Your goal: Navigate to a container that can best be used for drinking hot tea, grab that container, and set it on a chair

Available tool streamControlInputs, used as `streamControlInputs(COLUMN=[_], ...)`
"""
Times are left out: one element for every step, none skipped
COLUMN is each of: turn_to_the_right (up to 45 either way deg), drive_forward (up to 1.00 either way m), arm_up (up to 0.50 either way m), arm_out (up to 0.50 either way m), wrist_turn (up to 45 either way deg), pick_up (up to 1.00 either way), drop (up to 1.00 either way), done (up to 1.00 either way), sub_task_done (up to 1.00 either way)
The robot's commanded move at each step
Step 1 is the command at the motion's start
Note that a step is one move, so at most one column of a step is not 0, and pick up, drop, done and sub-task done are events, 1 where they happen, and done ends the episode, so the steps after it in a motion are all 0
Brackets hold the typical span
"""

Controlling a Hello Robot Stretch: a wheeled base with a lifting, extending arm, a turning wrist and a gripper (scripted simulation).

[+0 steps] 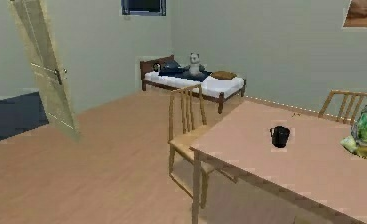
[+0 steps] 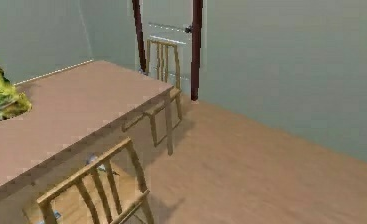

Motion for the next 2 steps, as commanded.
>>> streamControlInputs(turn_to_the_right=[3.0, 0.0], drive_forward=[0.00, 0.70], arm_up=[0.00, 0.00], arm_out=[0.00, 0.00], wrist_turn=[0.0, 0.0], pick_up=[0.00, 0.00], drop=[0.00, 0.00], done=[0.00, 0.00], sub_task_done=[0.00, 0.00])
